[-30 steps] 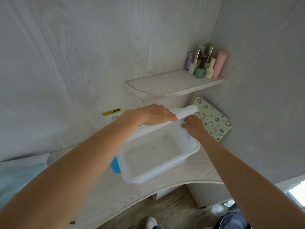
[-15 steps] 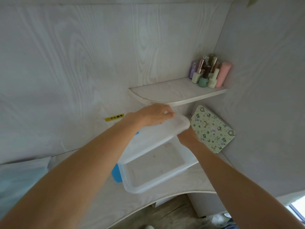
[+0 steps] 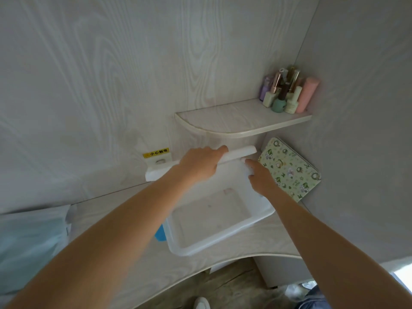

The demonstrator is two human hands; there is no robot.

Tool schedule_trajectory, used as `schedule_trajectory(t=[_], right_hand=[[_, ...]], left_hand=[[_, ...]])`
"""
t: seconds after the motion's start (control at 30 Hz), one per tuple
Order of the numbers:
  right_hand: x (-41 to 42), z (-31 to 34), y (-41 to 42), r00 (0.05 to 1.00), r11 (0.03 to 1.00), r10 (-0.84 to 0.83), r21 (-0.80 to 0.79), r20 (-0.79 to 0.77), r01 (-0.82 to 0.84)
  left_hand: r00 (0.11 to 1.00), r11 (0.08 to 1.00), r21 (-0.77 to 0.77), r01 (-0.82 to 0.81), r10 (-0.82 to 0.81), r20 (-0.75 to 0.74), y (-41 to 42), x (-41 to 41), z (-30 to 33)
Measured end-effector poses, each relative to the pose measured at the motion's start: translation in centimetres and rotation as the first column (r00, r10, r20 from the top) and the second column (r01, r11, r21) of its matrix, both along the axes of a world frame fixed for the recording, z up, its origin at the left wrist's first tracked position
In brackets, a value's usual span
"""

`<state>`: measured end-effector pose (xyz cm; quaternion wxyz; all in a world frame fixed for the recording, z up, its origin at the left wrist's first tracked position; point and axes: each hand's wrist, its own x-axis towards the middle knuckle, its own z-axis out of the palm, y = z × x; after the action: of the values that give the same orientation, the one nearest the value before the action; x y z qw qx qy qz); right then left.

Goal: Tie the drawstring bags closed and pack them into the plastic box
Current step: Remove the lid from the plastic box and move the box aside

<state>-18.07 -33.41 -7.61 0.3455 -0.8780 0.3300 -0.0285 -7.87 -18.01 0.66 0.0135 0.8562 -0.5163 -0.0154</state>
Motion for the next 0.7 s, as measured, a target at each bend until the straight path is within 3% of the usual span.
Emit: schedule_trajectory(t=[0.17, 0.43, 0.7], right_hand=[[0.2, 0.0, 0.1, 0.997, 0.997, -0.074, -0.005, 0.009, 0.074], [0.4, 0.0, -0.3, 0.989, 0.984, -0.145, 0.111, 0.03, 0.141], [0.5, -0.1, 0.3, 0.987, 0.987, -0.155, 0.046, 0.05, 0.153]], left_hand=[[0.999, 0.999, -0.031, -0.034, 0.033, -0.017, 0.4, 1.1, 2.0], [0.985, 0.99, 0.131, -0.047, 0.068, -0.156, -0.5, 1.4, 1.1], [0.964, 0.969, 0.24, -0.058, 0.117, -0.238, -1.4, 3.2, 1.8]])
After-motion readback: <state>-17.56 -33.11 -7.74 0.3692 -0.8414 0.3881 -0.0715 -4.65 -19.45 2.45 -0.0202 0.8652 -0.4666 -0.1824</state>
